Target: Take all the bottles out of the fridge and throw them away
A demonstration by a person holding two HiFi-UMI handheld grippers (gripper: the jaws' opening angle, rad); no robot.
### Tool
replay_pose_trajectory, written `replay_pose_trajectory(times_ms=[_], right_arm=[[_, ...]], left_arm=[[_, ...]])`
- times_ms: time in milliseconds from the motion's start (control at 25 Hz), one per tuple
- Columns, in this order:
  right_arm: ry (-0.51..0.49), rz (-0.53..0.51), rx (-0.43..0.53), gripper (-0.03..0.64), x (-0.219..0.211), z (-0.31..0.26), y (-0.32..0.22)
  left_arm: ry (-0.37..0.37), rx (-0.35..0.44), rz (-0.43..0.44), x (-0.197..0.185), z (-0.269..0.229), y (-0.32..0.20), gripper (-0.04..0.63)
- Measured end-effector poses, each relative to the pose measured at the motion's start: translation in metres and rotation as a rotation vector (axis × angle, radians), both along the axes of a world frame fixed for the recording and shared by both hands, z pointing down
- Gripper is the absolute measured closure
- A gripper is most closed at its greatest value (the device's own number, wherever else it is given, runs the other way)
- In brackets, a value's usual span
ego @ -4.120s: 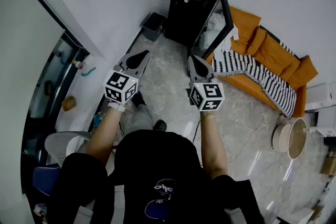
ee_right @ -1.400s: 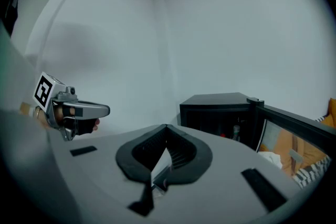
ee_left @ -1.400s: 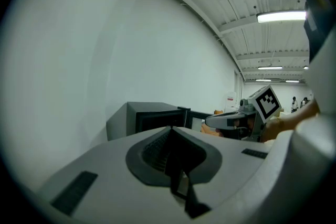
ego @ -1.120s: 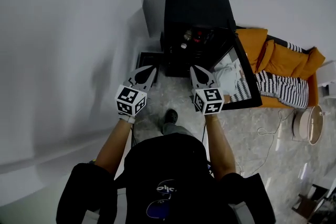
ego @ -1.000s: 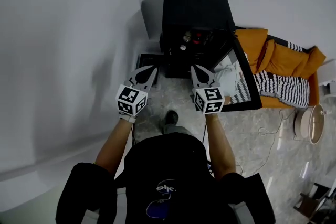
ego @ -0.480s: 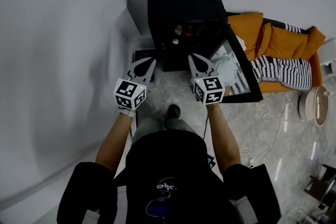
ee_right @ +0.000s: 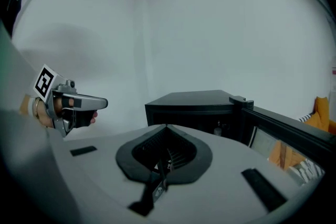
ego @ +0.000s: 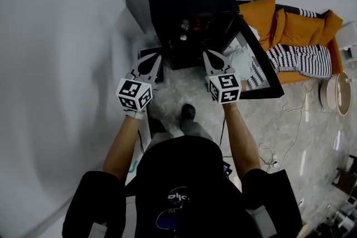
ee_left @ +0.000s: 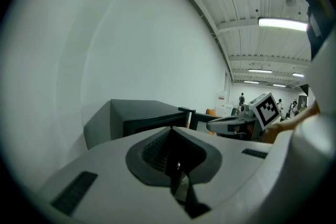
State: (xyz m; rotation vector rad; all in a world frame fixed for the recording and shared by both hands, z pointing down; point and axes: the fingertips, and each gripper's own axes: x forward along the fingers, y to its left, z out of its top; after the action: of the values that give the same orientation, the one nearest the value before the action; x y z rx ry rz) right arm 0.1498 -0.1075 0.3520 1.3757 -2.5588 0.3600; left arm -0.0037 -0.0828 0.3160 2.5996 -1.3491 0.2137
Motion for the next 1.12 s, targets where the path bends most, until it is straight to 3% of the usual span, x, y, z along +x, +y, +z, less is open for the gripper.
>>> replay_pose_trajectory(times_ms=[440, 680, 1120], right_arm=[[0.036, 0.051, 0.0, 0.614, -0.011, 0.032, -0.025], [0.066, 0.064, 0.026, 0.614, -0.019, 0.057, -0.044], [0.076, 0.079, 0.009, 0.614, -0.044, 0.147, -0.065]], left_arm=[[-0.001, -0.022, 0.055, -0.005, 0.03, -0.017, 0.588], [0.01, -0.04, 0.022, -0.008, 0.053, -0.033, 0.588], [-0.025, -0.064, 0.047, -0.012, 0.131, -0.045, 0.588]])
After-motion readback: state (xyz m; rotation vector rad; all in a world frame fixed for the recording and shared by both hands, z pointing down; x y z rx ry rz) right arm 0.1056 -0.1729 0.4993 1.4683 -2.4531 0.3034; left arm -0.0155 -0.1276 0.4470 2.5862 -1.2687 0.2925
